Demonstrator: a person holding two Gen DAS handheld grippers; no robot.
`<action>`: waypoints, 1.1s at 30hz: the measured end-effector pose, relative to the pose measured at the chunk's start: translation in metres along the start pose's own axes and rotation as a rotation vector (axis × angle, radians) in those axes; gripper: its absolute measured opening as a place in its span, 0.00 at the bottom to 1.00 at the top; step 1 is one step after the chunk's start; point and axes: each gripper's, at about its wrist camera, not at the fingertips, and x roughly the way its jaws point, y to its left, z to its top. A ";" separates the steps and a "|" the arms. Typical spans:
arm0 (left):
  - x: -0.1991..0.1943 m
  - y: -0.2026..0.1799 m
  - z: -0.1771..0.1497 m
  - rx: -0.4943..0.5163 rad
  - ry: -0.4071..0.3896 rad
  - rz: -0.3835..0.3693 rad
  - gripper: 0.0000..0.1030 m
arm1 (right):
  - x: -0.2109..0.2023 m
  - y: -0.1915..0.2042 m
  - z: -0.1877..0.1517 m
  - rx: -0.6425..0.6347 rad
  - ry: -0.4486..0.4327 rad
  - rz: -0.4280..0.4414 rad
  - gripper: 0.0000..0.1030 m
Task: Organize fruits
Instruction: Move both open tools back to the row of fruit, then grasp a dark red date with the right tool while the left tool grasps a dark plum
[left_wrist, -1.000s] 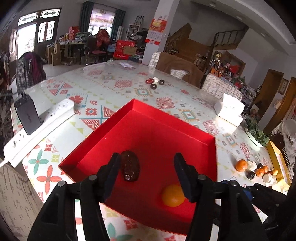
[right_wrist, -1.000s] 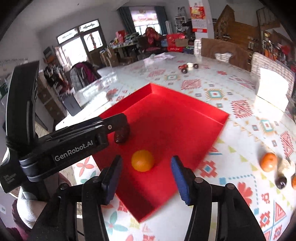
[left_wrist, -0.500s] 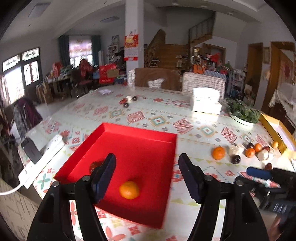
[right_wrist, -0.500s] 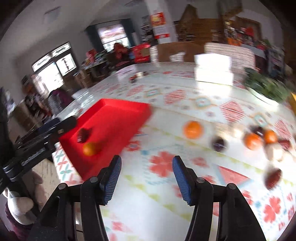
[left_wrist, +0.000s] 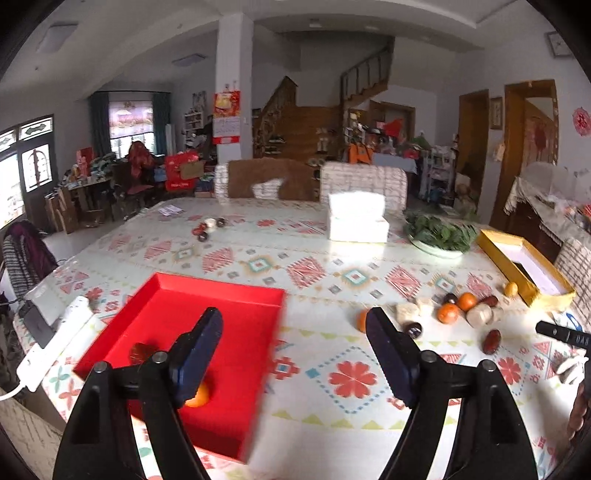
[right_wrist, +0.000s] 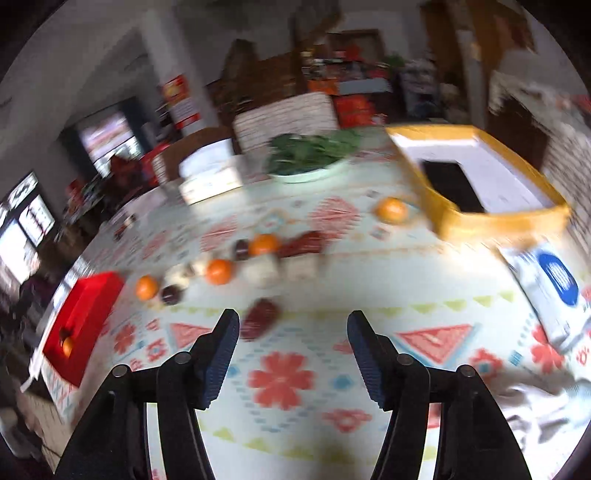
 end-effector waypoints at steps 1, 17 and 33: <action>0.004 -0.006 -0.002 0.009 0.017 -0.018 0.77 | 0.001 -0.008 0.000 0.030 0.006 0.009 0.64; 0.073 -0.074 -0.024 0.049 0.227 -0.222 0.77 | 0.082 0.041 -0.002 -0.060 0.164 0.031 0.64; 0.162 -0.129 -0.026 0.103 0.358 -0.288 0.65 | 0.089 0.044 0.000 -0.096 0.141 0.009 0.34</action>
